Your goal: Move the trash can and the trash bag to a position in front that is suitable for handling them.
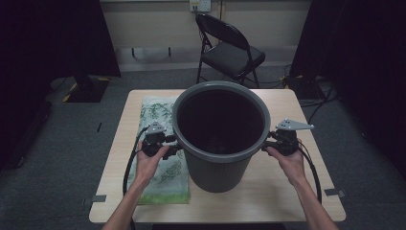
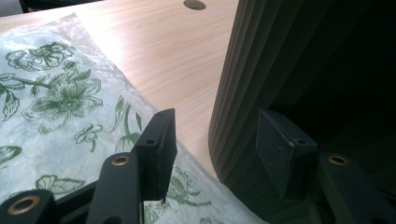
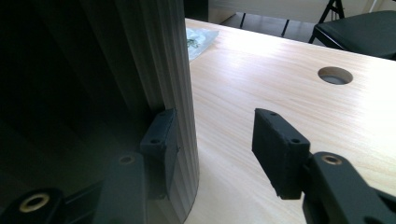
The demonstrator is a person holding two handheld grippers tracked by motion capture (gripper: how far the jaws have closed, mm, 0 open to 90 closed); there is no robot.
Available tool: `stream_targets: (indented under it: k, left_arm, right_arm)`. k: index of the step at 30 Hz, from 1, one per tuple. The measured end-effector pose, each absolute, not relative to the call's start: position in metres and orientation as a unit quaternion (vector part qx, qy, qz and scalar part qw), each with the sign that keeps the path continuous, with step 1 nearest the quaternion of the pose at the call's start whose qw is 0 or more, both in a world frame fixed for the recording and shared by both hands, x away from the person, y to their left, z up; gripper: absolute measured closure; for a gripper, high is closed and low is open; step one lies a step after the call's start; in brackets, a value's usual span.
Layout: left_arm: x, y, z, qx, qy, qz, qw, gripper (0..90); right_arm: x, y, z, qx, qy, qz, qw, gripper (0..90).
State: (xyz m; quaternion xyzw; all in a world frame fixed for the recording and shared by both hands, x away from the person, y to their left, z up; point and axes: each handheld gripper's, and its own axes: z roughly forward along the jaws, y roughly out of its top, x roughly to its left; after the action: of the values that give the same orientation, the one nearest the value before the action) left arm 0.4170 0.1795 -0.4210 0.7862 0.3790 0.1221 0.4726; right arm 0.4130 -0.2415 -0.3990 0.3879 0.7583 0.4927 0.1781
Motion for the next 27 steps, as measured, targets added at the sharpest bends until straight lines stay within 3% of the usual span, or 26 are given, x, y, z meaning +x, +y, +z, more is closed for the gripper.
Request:
stream_targets:
  k: [15,22,27]
  left_arm:
    - [0.392,0.189,-0.419,0.797,0.364,0.116,0.467,45.1]
    - [0.389,0.192,-0.428,0.785,0.376,0.118,0.477,32.5]
    - [0.39,0.195,-0.436,0.801,0.374,0.114,0.454,25.6]
  right_arm:
    - [0.388,-0.238,-0.398,0.364,0.772,0.494,0.164,50.5]
    - [0.388,-0.237,-0.399,0.363,0.77,0.494,0.175,42.5]
    - [0.395,-0.239,-0.401,0.358,0.774,0.495,0.169,38.6]
